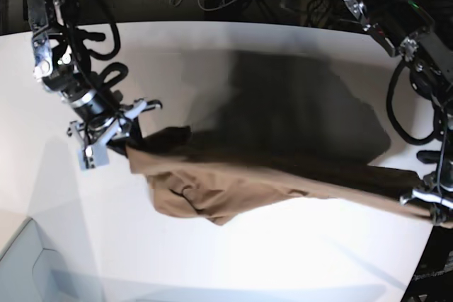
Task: Layout the t-shirt on the table in an organized manner, then fold the t-shirt properly
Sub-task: 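Swing the t-shirt up and lay it down flat with both grippers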
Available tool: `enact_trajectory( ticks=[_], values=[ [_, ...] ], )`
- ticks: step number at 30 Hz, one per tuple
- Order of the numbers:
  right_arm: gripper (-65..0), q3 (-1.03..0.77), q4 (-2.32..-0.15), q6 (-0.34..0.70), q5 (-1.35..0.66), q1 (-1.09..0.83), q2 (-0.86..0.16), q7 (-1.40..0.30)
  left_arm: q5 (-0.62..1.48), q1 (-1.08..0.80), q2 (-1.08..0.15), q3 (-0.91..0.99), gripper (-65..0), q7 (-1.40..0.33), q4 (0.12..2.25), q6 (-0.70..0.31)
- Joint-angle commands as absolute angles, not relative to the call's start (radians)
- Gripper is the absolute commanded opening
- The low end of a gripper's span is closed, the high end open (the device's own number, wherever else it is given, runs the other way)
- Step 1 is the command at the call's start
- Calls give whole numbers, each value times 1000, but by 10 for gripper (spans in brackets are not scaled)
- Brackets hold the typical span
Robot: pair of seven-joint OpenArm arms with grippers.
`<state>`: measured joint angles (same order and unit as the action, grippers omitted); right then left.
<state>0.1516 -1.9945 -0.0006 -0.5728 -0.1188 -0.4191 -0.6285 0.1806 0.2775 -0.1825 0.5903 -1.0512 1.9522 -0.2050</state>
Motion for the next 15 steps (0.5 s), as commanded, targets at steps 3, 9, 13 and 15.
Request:
enact_trajectory(
  ticks=[3,9,13,15],
  values=[
    [-646,124,-1960,1,-576,-42,-447,-604,176,381,-193,506,-650,-1024,1936,-200],
    [-646,134,-1857,2,-575,153,-553,-596,176,545,-186,332,-649,-1013,1748,-199],
    [-646,120,-1742,2,-575,366,-591,-595,176,704,-130,318,-649,-1013,1595,-199],
    [-646,93,-1687,4,-575,461,-596,-595,176,769,-116,315,-649,-1013,1560,-199]
  ],
)
